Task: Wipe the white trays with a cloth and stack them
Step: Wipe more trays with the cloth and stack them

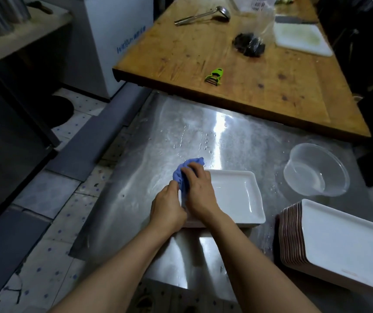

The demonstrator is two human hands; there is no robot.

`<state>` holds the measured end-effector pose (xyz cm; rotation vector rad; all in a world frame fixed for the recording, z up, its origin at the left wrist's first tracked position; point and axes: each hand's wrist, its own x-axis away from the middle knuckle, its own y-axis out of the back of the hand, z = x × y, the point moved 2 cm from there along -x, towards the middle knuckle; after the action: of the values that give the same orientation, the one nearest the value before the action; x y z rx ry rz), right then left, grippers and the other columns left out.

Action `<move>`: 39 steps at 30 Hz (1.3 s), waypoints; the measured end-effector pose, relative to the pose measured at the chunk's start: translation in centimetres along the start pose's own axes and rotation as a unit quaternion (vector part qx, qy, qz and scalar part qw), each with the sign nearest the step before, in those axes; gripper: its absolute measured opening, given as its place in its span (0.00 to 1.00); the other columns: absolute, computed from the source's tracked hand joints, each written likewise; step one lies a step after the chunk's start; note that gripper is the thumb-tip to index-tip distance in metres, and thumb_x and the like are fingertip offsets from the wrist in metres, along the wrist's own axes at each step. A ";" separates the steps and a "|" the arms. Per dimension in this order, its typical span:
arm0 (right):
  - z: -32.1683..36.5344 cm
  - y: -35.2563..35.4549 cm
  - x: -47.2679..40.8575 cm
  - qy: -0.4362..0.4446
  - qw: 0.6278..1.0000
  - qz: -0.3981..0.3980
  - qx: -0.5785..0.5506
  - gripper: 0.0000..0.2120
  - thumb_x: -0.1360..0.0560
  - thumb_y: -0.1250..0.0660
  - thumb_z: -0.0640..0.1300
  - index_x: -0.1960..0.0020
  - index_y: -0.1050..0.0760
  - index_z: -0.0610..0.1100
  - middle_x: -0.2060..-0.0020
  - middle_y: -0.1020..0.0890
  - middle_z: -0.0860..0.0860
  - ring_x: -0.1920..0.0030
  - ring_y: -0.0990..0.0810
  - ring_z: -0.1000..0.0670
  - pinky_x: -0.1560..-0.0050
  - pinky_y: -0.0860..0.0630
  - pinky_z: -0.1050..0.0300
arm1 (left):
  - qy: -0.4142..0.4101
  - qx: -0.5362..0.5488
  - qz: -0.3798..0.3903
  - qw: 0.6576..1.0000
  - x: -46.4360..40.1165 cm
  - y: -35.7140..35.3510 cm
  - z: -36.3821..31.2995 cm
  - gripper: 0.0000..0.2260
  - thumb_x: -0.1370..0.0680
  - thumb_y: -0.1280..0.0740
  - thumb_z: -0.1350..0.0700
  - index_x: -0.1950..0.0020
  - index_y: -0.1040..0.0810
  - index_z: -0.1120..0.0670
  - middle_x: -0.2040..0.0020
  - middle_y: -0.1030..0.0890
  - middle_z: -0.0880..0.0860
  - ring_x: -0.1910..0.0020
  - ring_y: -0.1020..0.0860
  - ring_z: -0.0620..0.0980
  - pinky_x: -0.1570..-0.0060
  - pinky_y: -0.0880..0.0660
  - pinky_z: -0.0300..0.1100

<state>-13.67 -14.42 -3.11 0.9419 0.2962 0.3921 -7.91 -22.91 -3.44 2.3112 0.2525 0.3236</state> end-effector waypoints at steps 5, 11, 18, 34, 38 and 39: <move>-0.6 0.5 1.5 -0.017 0.999 0.030 -0.036 0.13 0.28 0.34 0.34 0.44 0.23 0.35 0.43 0.24 0.41 0.45 0.27 0.41 0.49 0.31 0.55 | 0.064 0.042 0.008 0.997 0.0 0.2 0.8 0.10 0.32 0.30 0.61 0.55 0.29 0.54 0.63 0.23 0.49 0.59 0.23 0.53 0.61 0.30 0.42; -0.7 1.2 4.3 -0.035 0.995 0.089 0.033 0.14 0.29 0.35 0.39 0.44 0.21 0.45 0.42 0.24 0.47 0.46 0.28 0.41 0.53 0.35 0.55 | 0.102 0.139 0.015 0.985 0.2 0.5 1.6 0.12 0.29 0.34 0.63 0.48 0.20 0.52 0.56 0.18 0.52 0.56 0.21 0.53 0.55 0.26 0.41; -0.2 2.4 7.1 -0.030 0.985 0.118 0.118 0.13 0.26 0.39 0.42 0.42 0.25 0.50 0.41 0.27 0.51 0.43 0.31 0.45 0.53 0.43 0.54 | 0.130 0.085 -0.025 0.988 -0.3 0.2 0.5 0.08 0.25 0.37 0.58 0.51 0.20 0.54 0.50 0.18 0.55 0.51 0.22 0.57 0.53 0.26 0.43; -7.5 7.3 6.7 -0.190 0.941 0.064 0.272 0.18 0.25 0.40 0.39 0.36 0.32 0.40 0.35 0.32 0.43 0.37 0.35 0.43 0.42 0.35 0.53 | 0.080 -0.103 -0.016 0.991 -0.7 -0.1 -1.3 0.10 0.30 0.35 0.63 0.50 0.32 0.58 0.51 0.22 0.57 0.57 0.27 0.56 0.63 0.33 0.44; -5.7 5.0 5.6 -0.110 0.976 0.080 0.168 0.17 0.25 0.40 0.39 0.36 0.33 0.41 0.32 0.37 0.46 0.37 0.37 0.44 0.40 0.33 0.50 | 0.081 -0.114 -0.011 0.990 -0.9 -0.4 -1.0 0.11 0.29 0.34 0.61 0.49 0.32 0.57 0.49 0.22 0.57 0.54 0.25 0.57 0.61 0.31 0.44; -5.2 4.4 5.6 -0.072 0.981 0.092 0.158 0.18 0.25 0.40 0.39 0.35 0.33 0.42 0.31 0.37 0.47 0.37 0.37 0.44 0.40 0.33 0.50 | 0.083 -0.115 -0.008 0.990 -1.0 -0.4 -1.0 0.12 0.28 0.33 0.60 0.48 0.32 0.57 0.48 0.22 0.57 0.53 0.24 0.58 0.60 0.30 0.44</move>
<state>-11.64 -5.83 -2.81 1.3095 0.1405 0.4504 -9.16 -22.24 -3.27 2.0565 0.3001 0.5103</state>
